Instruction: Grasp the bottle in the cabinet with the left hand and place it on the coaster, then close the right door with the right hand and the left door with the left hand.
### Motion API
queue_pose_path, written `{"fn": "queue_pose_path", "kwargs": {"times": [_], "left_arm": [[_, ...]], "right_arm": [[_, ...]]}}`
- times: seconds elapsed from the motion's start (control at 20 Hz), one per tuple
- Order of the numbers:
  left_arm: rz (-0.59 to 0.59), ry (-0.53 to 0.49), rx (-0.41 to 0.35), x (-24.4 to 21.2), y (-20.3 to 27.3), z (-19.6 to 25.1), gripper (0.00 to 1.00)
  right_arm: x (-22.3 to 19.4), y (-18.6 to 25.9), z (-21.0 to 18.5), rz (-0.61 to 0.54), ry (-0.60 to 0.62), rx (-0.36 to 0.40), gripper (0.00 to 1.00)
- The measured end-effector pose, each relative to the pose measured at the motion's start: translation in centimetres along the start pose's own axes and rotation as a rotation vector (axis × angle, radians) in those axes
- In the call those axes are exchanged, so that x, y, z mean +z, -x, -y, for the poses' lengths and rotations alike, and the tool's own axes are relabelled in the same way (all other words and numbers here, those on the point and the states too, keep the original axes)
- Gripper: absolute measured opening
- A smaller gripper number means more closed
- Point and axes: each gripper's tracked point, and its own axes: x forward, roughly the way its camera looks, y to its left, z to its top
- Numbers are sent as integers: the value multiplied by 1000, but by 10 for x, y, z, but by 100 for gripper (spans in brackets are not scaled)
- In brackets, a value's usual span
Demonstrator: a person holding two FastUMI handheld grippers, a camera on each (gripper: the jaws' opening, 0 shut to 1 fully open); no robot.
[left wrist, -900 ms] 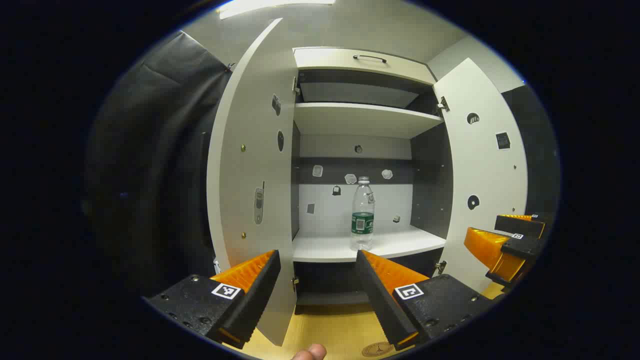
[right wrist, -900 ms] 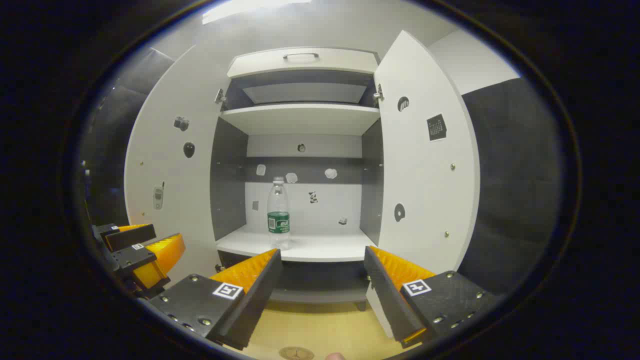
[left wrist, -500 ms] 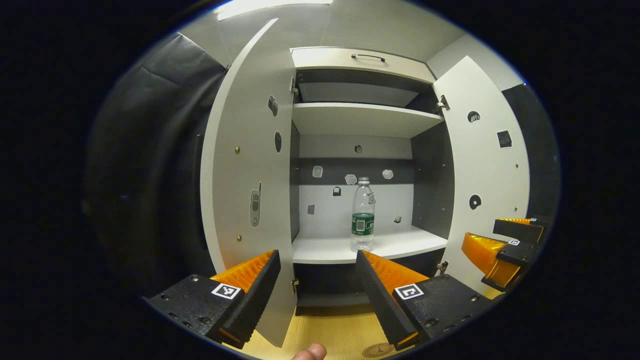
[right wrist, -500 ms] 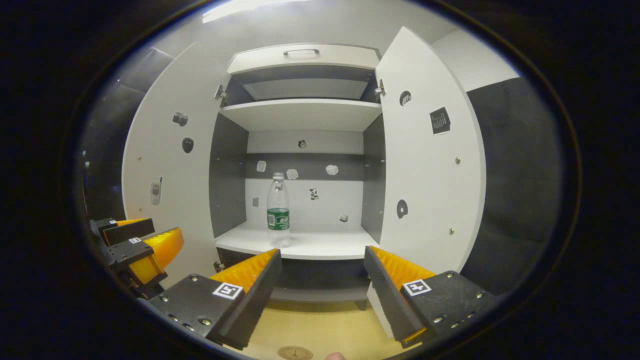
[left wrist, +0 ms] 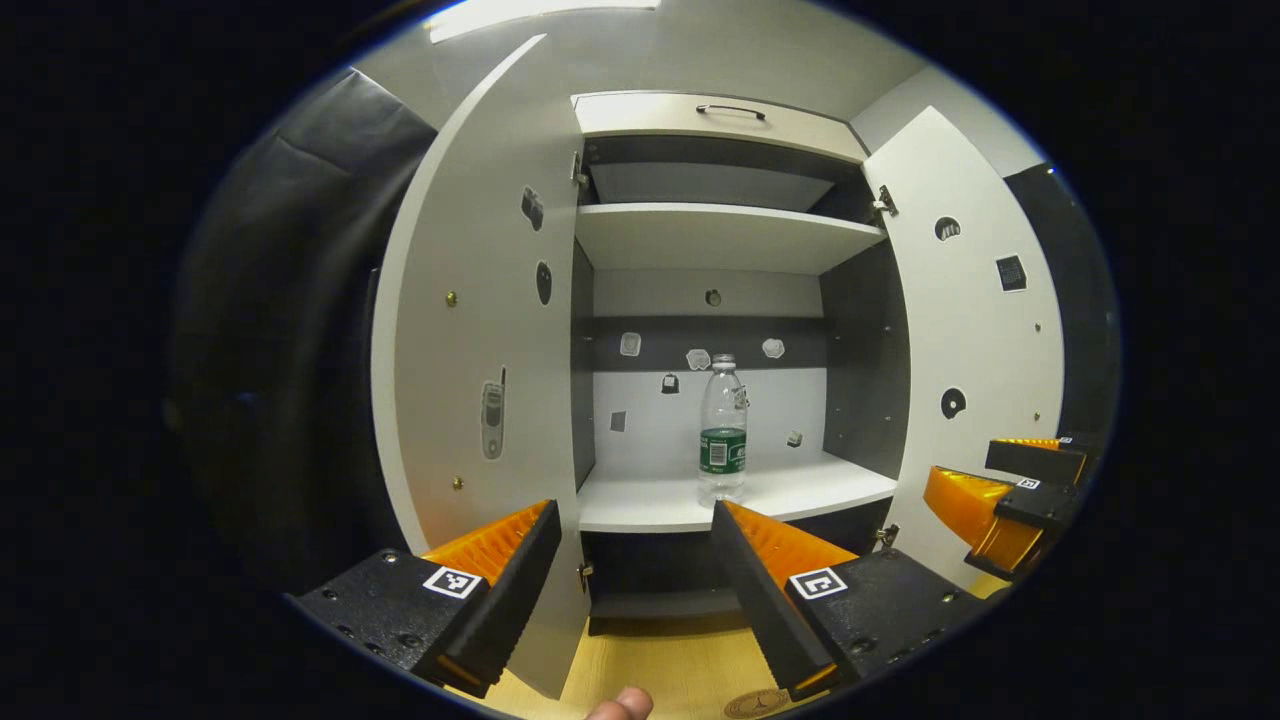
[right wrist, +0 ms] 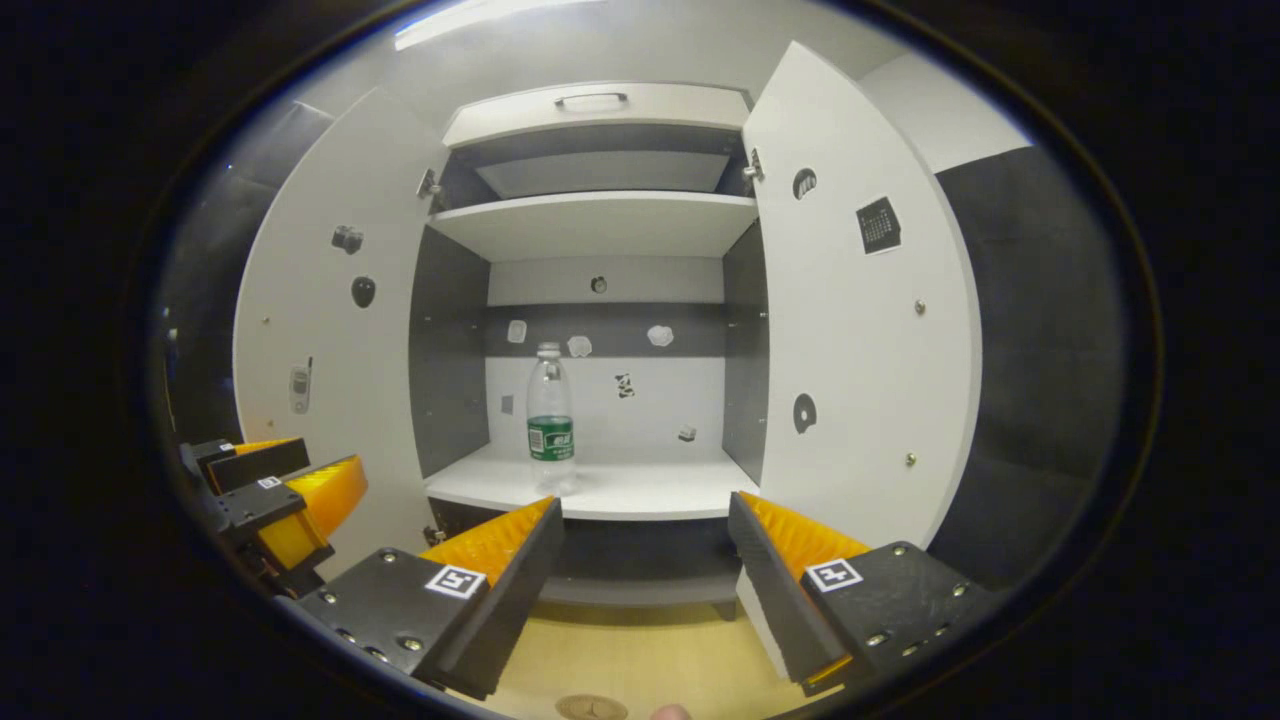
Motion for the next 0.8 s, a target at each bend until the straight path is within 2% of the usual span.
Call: {"fn": "queue_pose_path", "kwargs": {"times": [0.05,0.1,0.35,0.4,0.45,0.8], "left_arm": [[3,-2,-6,1,-4,3,96],[5,-4,-15,1,-8,6,96],[15,-9,-44,4,-45,24,96],[13,-5,-54,3,-55,29,96],[9,-4,-57,3,-66,32,96],[-10,20,-106,0,-143,70,96]], "right_arm": [[-1,-1,0,-3,-3,1,97],[-2,-2,1,-7,-6,2,100],[-9,-8,5,-30,4,-4,100],[-10,-10,7,-32,6,-6,97],[-10,-11,8,-34,10,-8,100],[-13,-9,32,-60,38,-47,100]]}}
